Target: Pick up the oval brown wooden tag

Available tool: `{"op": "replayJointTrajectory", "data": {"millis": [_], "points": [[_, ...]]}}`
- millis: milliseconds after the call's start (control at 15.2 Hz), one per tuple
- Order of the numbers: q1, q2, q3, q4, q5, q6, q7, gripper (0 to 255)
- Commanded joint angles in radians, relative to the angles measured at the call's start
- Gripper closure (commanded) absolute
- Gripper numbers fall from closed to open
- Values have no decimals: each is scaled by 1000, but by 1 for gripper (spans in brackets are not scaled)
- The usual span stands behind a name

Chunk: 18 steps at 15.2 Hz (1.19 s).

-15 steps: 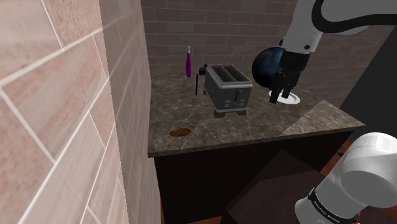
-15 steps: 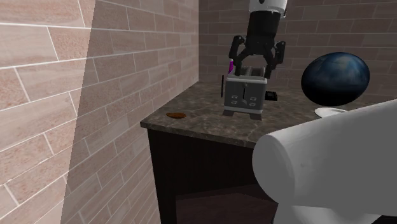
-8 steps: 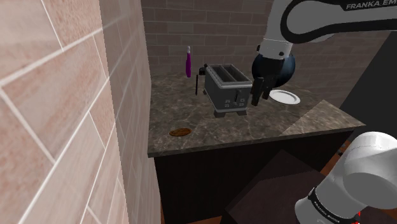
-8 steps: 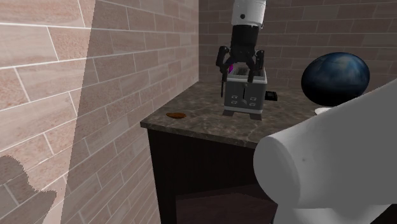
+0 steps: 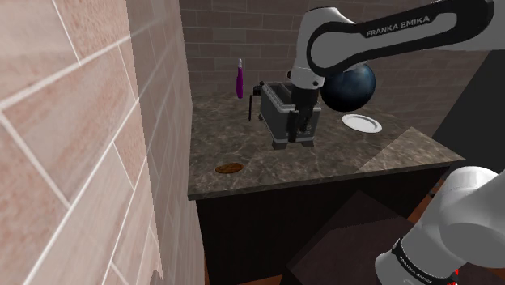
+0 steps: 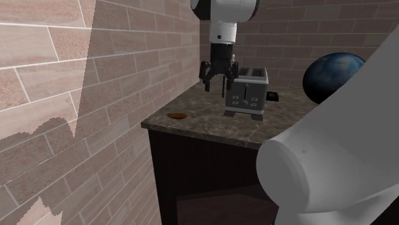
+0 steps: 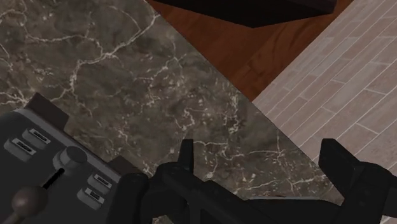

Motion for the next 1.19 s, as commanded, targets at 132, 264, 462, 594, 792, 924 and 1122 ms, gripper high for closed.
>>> {"op": "replayJointTrajectory", "data": {"millis": [132, 264, 462, 594, 792, 924, 1122], "points": [[28, 158, 25, 85, -11, 74, -42, 0], [41, 230, 39, 131, -20, 101, -58, 0], [61, 337, 60, 206, -37, 134, -79, 0], [74, 408, 73, 259, -52, 150, -91, 0], [96, 513, 92, 346, -78, 169, -107, 0], [112, 583, 104, 408, -98, 176, -117, 0], [139, 688, 119, 507, -130, 180, -131, 0]]}}
